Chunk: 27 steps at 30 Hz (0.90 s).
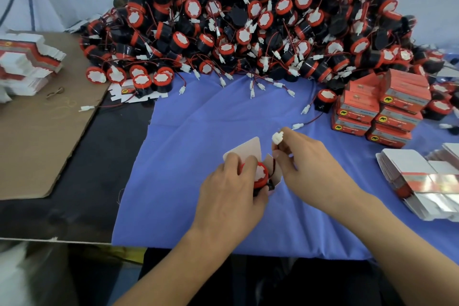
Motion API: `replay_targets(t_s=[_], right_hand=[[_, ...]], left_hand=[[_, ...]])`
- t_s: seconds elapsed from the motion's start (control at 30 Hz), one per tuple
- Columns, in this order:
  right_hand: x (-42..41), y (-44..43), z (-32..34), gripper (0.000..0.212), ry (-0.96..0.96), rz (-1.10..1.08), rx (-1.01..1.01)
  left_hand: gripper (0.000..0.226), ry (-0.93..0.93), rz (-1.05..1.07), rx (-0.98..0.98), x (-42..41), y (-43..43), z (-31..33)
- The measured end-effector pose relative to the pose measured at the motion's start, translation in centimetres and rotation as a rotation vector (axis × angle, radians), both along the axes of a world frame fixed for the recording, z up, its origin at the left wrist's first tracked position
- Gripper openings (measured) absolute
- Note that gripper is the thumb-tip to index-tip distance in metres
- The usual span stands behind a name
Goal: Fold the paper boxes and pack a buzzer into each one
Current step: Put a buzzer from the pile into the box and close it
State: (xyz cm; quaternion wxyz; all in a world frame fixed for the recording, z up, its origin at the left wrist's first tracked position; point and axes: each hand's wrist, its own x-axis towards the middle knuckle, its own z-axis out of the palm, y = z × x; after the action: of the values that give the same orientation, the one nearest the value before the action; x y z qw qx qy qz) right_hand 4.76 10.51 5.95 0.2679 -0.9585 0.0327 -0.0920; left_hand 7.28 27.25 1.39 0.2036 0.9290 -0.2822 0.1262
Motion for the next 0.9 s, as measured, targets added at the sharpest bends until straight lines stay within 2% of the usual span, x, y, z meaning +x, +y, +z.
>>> replay_targets(t_s=[0.33,0.47,0.57,0.63,0.77,0.83,0.9], right_hand=[[0.3,-0.7,0.2,0.012,-0.031,0.083,0.042],[0.8,-0.9,-0.1,0.007,0.068,0.187,0.182],[1.0,-1.1,-0.7,0.015,0.117,0.211,0.239],[1.0,-1.3,-1.1,0.021,0.096,0.193,0.22],[1.2,-1.4,-1.6,0.019,0.063,0.188,0.092],[1.2,-1.3,-1.7,0.009,0.063,0.183,0.04],[1.1,-1.1,-1.5,0.008,0.015,0.166,-0.042]], left_hand=[[0.049,0.061,0.009,0.037,0.4,0.1,0.1],[0.054,0.06,-0.005,-0.003,0.9,0.4,0.2],[0.056,0.069,-0.045,0.031,1.1,0.6,0.2],[0.054,0.081,-0.068,0.039,1.1,0.7,0.2],[0.049,0.1,-0.107,0.075,1.1,0.7,-0.3],[0.053,0.12,-0.103,0.108,1.2,0.8,-0.6],[0.063,0.129,-0.101,0.169,1.3,0.8,-0.7]])
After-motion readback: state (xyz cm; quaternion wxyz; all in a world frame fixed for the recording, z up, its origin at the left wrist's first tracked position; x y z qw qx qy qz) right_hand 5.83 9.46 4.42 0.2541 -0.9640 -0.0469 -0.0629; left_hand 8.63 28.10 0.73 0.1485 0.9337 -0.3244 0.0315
